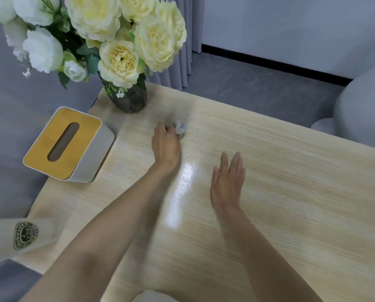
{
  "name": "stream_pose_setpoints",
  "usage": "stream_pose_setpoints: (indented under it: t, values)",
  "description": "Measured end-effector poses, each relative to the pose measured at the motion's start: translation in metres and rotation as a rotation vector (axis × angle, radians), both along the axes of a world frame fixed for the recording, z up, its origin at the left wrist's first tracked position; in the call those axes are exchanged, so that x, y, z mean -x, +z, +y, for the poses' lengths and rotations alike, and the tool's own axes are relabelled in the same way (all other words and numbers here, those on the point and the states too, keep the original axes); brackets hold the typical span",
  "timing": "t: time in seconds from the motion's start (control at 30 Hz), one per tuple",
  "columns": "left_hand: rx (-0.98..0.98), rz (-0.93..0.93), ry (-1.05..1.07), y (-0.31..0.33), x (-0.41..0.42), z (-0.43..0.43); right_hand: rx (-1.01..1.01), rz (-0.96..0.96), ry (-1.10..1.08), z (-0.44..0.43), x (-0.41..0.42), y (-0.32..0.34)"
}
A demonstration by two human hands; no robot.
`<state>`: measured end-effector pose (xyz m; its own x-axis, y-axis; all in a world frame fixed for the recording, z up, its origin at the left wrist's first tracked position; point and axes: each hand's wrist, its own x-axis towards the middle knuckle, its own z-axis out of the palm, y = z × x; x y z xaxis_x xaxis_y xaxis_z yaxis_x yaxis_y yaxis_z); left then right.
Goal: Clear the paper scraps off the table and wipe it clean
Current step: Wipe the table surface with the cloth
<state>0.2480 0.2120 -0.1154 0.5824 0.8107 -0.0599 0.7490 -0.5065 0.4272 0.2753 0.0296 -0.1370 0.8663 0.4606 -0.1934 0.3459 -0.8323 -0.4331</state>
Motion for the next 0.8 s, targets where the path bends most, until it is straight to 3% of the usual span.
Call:
stream_pose_setpoints:
  t: [0.07, 0.2, 0.23, 0.3, 0.37, 0.43, 0.53, 0.6, 0.73, 0.8]
  values:
    - [-0.066, 0.040, -0.106, -0.013, 0.002, -0.024, -0.002, 0.009, -0.002, 0.002, -0.001, -0.003]
    - [-0.101, -0.065, -0.727, -0.015, 0.047, -0.074, -0.011, -0.017, -0.034, 0.003, -0.011, -0.006]
    - [-0.038, -0.096, -0.739, -0.009, 0.051, -0.068, -0.016, -0.035, -0.038, 0.003, -0.015, -0.006]
    - [0.056, -0.170, -0.449, 0.005, 0.032, -0.040, -0.023, -0.053, -0.044, 0.006, -0.023, -0.006]
    - [-0.028, -0.222, -0.094, 0.010, -0.005, 0.003, -0.007, -0.031, -0.046, 0.010, -0.028, -0.007]
    - [-0.057, -0.136, 0.029, 0.006, -0.033, 0.033, 0.035, -0.021, -0.045, 0.011, -0.028, -0.008]
    - [-0.114, 0.006, -0.118, -0.005, -0.045, 0.011, 0.048, -0.035, -0.034, 0.008, -0.029, -0.012]
    - [-0.101, -0.071, -0.278, -0.014, -0.031, -0.032, -0.017, -0.060, -0.029, 0.003, -0.029, -0.015]
    - [0.002, -0.113, -0.829, -0.007, 0.009, -0.073, -0.221, -0.085, -0.101, -0.011, -0.028, -0.013]
    - [0.088, -0.089, -0.739, 0.006, 0.002, -0.052, -0.180, -0.152, -0.088, -0.019, -0.028, -0.016]
